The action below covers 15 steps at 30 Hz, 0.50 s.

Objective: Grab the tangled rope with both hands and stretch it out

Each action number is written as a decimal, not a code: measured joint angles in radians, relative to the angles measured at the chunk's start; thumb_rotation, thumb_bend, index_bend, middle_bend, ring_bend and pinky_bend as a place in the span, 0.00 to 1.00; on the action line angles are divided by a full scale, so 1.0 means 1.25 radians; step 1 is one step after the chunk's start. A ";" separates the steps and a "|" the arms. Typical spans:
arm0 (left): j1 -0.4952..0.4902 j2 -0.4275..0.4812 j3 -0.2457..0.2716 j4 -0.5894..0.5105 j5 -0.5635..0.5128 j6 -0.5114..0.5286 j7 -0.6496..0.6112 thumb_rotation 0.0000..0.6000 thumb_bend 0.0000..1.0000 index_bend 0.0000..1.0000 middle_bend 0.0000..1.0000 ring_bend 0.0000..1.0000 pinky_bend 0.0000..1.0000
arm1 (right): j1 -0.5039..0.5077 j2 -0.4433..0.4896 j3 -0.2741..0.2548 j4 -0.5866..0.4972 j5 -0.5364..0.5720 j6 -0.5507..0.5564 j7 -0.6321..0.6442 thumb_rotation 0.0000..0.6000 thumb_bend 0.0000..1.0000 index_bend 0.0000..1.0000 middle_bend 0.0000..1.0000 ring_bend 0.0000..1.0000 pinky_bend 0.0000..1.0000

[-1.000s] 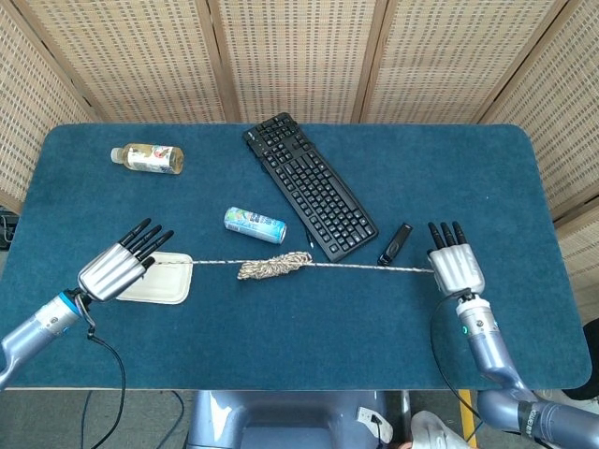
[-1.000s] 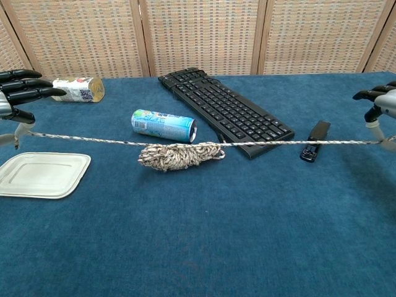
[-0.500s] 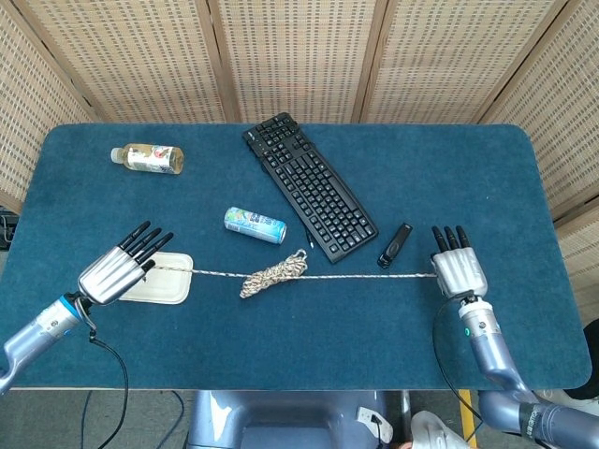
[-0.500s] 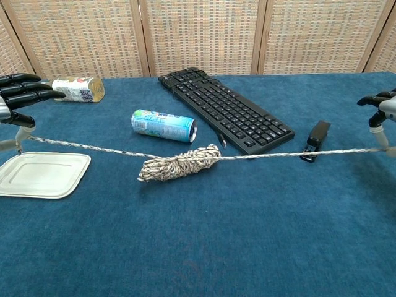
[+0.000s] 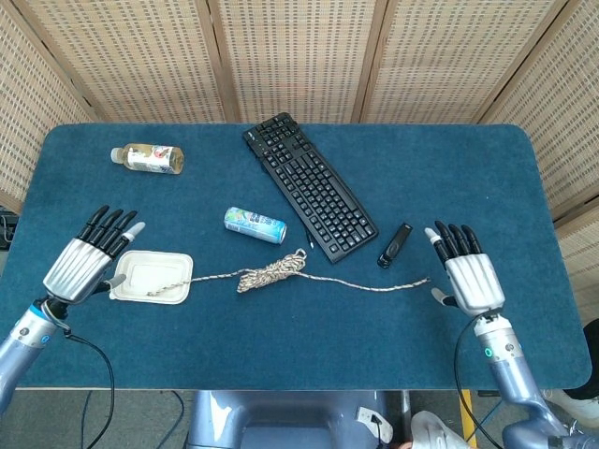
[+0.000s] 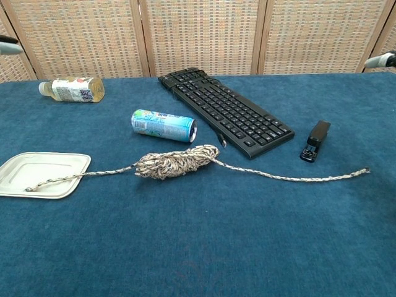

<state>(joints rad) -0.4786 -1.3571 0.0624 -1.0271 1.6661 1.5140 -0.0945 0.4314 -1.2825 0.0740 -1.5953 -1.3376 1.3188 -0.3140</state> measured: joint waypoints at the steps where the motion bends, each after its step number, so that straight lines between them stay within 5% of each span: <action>1: 0.013 0.017 -0.007 -0.051 -0.019 0.006 -0.001 1.00 0.00 0.00 0.00 0.00 0.00 | -0.012 0.004 -0.004 -0.005 -0.017 0.020 0.019 1.00 0.00 0.00 0.00 0.00 0.00; 10: 0.179 0.160 -0.010 -0.505 -0.160 0.078 0.099 1.00 0.00 0.00 0.00 0.00 0.00 | -0.161 0.032 -0.076 -0.081 -0.175 0.230 0.016 1.00 0.00 0.00 0.00 0.00 0.00; 15: 0.280 0.216 0.010 -0.618 -0.196 0.122 0.180 1.00 0.00 0.00 0.00 0.00 0.00 | -0.207 0.037 -0.094 -0.097 -0.236 0.282 -0.028 1.00 0.00 0.00 0.00 0.00 0.00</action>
<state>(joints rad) -0.1281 -1.0871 0.0747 -1.8002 1.4214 1.6667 0.1308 0.1722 -1.2365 -0.0432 -1.7162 -1.6326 1.6707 -0.3486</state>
